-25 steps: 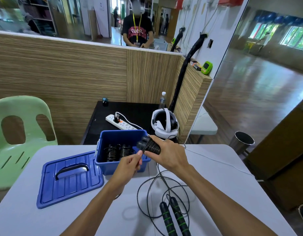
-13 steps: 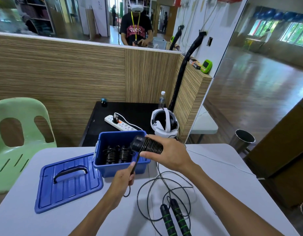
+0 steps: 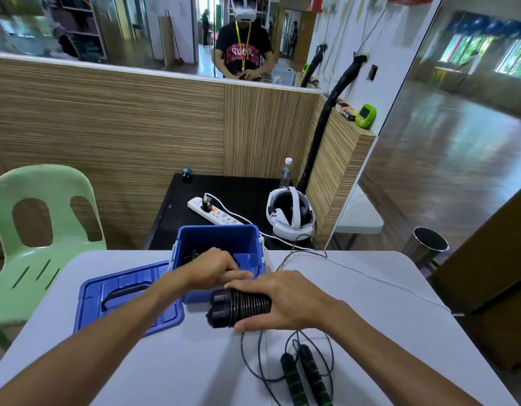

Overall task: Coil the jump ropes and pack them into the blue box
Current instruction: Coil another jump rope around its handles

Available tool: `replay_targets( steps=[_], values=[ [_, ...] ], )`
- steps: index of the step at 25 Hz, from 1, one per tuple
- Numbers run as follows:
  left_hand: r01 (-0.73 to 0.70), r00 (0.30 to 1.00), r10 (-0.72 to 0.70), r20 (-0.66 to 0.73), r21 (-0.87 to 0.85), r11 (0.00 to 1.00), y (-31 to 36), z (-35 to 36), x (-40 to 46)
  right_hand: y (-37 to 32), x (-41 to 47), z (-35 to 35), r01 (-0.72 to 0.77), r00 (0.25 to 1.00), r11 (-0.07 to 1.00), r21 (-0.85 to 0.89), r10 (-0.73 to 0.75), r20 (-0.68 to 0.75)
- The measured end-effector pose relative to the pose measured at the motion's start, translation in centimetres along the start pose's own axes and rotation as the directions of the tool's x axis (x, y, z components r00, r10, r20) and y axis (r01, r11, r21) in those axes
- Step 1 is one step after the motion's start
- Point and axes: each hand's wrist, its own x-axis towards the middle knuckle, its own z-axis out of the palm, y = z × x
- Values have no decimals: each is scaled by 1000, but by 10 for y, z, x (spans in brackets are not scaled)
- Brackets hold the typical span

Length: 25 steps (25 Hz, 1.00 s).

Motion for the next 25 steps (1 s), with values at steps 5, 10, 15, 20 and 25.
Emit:
replay_targets(
  steps=[5,10,15,20,25],
  values=[
    [77,995,-25,-92,625,777,30,-20,8,-2,7,3,-34,999,992,-124,32,-22],
    [128,989,-107,-101,241,962,32,-24,-10,11,4,6,-176,984,982,-61,174,-41],
    [135,951,-100,-293,103,985,33,-26,-11,8,12,-3,-196,973,981,1,195,-125],
    [131,974,-138,-179,-49,990,15,-36,-16,4,12,-3,-166,974,984,63,174,-145],
    [193,969,-234,-84,-341,920,13,-43,-17,6,17,-6,-150,970,986,79,162,-184]
  ],
)
